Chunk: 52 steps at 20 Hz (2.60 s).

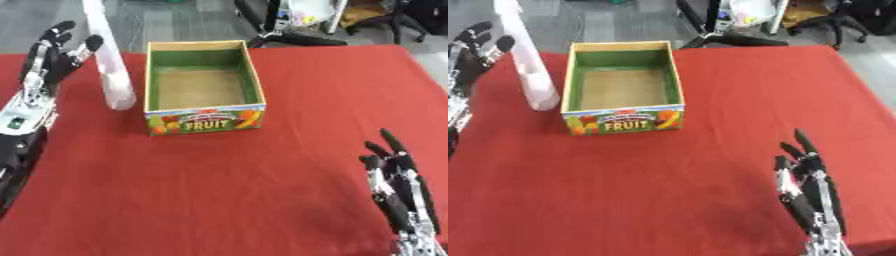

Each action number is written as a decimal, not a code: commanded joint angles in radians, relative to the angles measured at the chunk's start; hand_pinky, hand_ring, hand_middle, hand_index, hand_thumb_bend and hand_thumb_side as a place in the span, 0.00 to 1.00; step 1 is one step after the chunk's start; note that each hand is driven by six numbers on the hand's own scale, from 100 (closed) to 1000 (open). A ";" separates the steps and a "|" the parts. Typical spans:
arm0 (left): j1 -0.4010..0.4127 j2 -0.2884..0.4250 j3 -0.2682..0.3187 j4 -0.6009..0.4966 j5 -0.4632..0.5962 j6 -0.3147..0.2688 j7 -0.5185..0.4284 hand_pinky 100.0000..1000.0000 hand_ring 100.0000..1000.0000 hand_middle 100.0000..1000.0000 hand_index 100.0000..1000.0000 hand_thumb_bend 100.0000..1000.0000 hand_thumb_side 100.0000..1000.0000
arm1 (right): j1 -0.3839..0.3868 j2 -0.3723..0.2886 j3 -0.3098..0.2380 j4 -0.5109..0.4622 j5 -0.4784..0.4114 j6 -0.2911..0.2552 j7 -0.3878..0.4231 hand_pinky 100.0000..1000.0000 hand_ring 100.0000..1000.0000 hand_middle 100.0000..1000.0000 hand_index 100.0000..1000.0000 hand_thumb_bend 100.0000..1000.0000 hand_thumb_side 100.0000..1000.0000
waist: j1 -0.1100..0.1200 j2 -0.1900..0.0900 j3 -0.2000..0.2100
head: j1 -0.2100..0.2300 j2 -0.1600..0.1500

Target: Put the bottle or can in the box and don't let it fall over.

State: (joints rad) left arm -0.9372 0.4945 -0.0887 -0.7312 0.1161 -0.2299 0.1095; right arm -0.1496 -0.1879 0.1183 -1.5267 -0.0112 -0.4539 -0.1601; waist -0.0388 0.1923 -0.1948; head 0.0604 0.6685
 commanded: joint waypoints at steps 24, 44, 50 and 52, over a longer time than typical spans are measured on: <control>-0.065 -0.021 0.013 0.076 -0.106 0.034 0.074 0.33 1.00 0.32 0.49 0.00 0.00 | -0.028 0.006 -0.004 -0.030 -0.016 0.000 0.010 0.77 0.89 1.00 0.95 0.00 0.41 | -0.008 0.013 -0.035 | 0.033 -0.028; -0.135 -0.051 -0.086 -0.216 -0.020 0.026 0.036 0.18 0.93 0.18 0.35 0.00 0.00 | -0.038 0.006 0.004 -0.023 -0.019 -0.001 0.020 0.77 0.89 1.00 0.95 0.00 0.41 | -0.004 0.002 -0.066 | 0.041 -0.026; -0.125 -0.129 -0.097 -0.114 -0.104 -0.004 -0.012 0.30 1.00 0.24 0.40 0.00 0.00 | -0.044 0.009 0.007 -0.022 -0.024 0.000 0.027 0.77 0.89 1.00 0.95 0.00 0.41 | -0.008 0.004 -0.080 | 0.044 -0.027; -0.118 -0.143 -0.099 -0.093 -0.133 -0.015 -0.030 0.39 1.00 0.25 0.41 0.00 0.00 | -0.045 0.010 0.008 -0.021 -0.025 0.000 0.029 0.77 0.89 1.00 0.95 0.00 0.41 | -0.009 0.005 -0.082 | 0.043 -0.027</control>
State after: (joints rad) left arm -1.0372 0.3511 -0.1871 -0.8252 0.0021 -0.2375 0.0921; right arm -0.1842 -0.1715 0.1253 -1.5327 -0.0286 -0.4523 -0.1362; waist -0.0462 0.2159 -0.2751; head 0.1037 0.6489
